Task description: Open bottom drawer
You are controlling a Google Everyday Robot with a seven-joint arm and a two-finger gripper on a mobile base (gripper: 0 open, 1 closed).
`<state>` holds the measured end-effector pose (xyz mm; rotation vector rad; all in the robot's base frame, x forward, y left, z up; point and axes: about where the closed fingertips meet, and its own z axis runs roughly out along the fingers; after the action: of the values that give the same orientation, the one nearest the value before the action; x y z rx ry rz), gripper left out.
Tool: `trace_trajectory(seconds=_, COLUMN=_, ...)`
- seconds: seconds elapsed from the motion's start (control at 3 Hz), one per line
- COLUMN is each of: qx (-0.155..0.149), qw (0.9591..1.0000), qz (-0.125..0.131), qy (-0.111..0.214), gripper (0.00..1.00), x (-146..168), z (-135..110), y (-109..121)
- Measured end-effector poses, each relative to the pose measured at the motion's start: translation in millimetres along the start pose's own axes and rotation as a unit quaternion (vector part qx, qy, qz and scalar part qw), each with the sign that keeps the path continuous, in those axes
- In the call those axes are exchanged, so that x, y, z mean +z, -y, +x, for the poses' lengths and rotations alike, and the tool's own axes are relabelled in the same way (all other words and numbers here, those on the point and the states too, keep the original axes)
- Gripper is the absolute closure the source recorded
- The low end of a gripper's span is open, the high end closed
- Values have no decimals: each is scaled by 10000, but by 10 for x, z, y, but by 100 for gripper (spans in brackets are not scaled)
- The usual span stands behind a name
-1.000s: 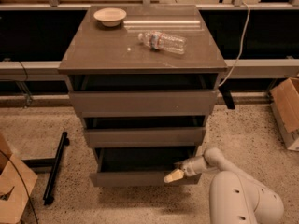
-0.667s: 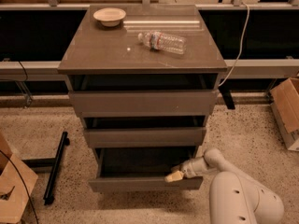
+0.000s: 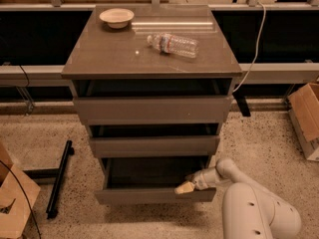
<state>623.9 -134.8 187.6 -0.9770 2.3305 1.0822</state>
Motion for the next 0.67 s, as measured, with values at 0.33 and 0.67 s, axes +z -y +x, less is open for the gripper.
trace_trajectory(seconds=0.33, qx=23, qw=9996, qz=41, qy=-273, gripper=0, x=21, z=121, y=-57)
trace_trajectory(seconds=0.67, qx=395, qw=9965, qz=273, qy=-679, gripper=0, x=-138, z=476, y=-170)
